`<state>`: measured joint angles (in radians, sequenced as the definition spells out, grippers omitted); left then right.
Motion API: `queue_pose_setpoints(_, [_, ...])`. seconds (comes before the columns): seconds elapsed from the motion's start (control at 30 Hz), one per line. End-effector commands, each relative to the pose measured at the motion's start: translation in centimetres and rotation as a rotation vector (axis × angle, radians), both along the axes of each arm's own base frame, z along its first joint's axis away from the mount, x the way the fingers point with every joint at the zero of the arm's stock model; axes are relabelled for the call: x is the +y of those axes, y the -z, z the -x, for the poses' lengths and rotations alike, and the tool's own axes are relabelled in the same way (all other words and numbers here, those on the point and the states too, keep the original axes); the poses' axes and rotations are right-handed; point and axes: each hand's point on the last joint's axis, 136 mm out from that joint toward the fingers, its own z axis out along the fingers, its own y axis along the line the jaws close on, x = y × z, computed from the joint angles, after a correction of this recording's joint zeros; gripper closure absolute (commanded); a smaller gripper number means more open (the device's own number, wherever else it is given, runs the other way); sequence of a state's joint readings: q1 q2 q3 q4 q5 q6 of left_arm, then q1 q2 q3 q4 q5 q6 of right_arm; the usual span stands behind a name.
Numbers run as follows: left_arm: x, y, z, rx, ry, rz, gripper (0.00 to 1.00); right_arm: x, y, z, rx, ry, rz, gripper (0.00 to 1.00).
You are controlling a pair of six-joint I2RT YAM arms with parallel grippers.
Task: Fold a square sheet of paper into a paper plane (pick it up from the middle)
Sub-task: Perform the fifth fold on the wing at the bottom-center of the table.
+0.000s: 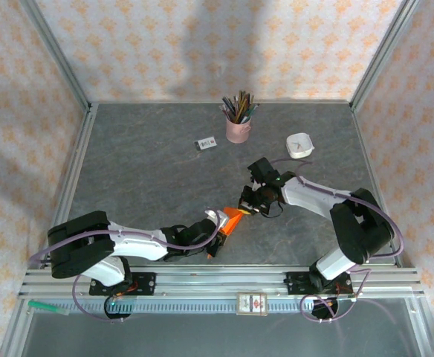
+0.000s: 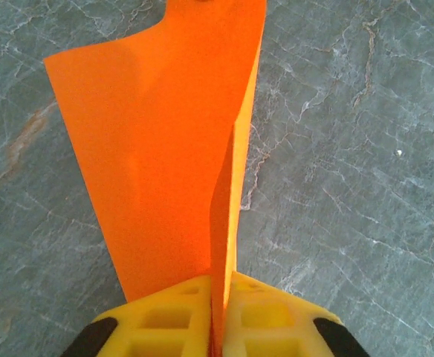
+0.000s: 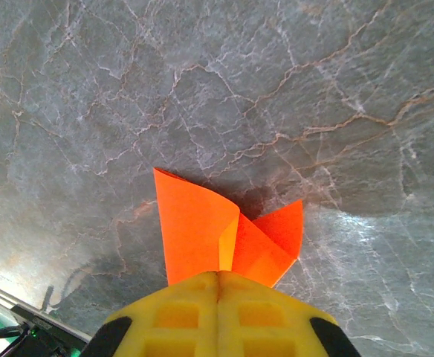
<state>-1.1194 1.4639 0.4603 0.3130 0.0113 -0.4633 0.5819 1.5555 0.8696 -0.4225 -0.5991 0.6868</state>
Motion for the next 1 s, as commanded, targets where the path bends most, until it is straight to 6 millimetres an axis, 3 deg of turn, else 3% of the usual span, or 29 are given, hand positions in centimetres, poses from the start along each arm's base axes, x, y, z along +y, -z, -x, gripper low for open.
queue_pose_setpoints(0.0, [-0.6,-0.3,0.1,0.004,0.006,0.010,0.90,0.2,-0.1,-0.4,0.000,-0.005,0.007,1.00])
queue_pose_setpoints(0.57, [-1.4,-0.1,1.1,0.101,-0.010,0.127,0.95,-0.2,0.6,0.1,0.006,-0.005,0.017,1.00])
queue_pose_setpoints(0.97, [-0.3,0.9,1.1,0.141,-0.089,0.147,1.00,-0.4,0.5,-0.1,-0.013,0.004,0.026,0.99])
